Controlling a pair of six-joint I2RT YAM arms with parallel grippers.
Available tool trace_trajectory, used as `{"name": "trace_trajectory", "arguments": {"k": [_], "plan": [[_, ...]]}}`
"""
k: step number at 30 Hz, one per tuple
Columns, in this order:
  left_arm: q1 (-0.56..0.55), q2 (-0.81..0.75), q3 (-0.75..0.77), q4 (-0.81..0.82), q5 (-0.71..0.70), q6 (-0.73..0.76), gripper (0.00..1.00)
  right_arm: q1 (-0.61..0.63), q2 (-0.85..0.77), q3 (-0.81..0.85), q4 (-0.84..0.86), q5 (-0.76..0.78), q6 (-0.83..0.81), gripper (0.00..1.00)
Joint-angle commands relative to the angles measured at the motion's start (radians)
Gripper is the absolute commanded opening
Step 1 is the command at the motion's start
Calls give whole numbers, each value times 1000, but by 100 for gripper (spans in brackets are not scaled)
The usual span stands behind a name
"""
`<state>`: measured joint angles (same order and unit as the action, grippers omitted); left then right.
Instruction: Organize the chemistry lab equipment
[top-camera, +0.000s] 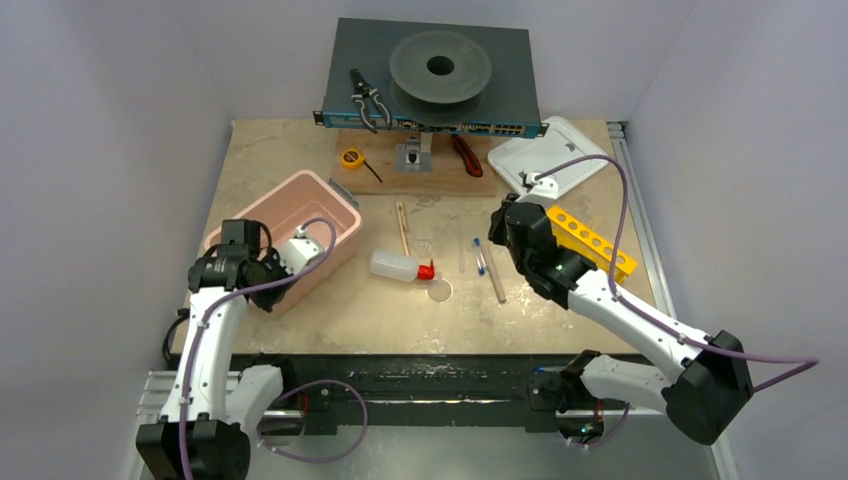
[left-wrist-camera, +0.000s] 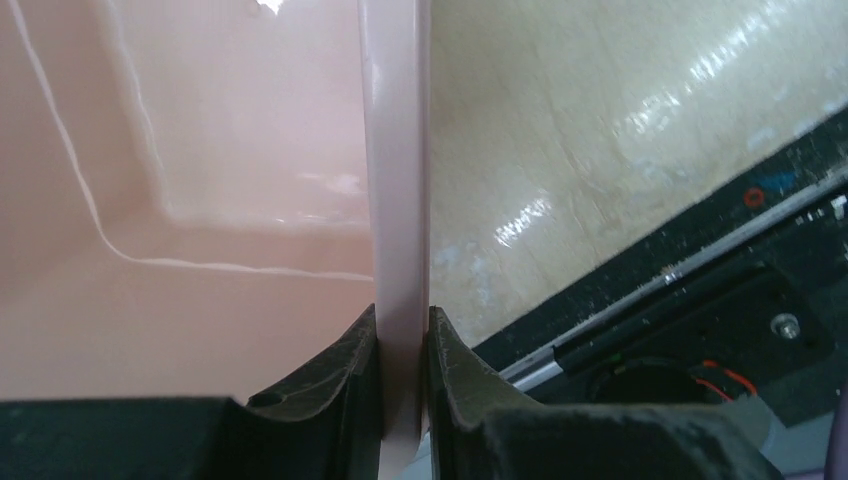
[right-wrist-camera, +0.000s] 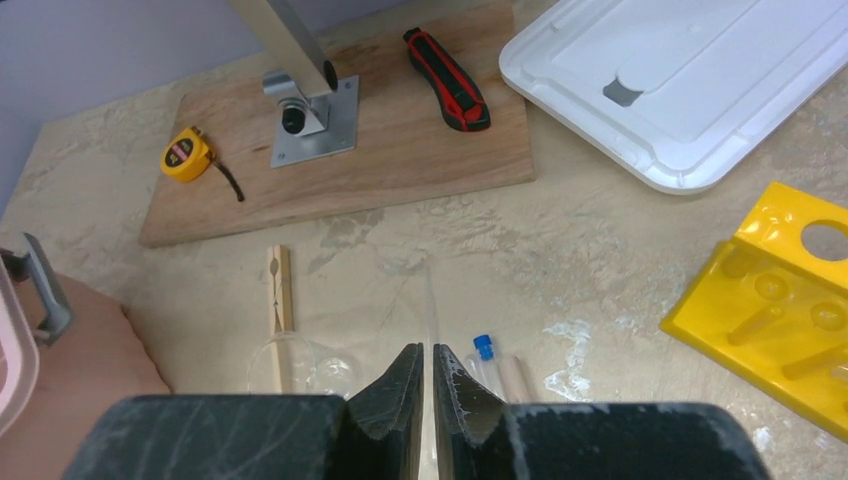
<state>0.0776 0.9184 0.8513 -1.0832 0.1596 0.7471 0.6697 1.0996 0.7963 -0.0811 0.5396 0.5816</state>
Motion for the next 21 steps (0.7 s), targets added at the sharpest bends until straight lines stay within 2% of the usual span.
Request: {"name": "trace_trajectory", "arguments": {"k": [1,8,15,18,21], "plan": [[0,-35,-24,-136,94,210,12,3,36,4,30,-18,-2,9],[0,-33,-33,-151,100,362,12,0,121,6,7,-6,60,10],[1,-28,-57,-89,-4,436,12,17,161,21,54,-77,1,26],[2,-37,-56,-70,-17,427,23,26,188,40,75,-129,-37,35],[1,-41,-9,-65,22,377,37,46,229,69,65,-156,-62,49]]}}
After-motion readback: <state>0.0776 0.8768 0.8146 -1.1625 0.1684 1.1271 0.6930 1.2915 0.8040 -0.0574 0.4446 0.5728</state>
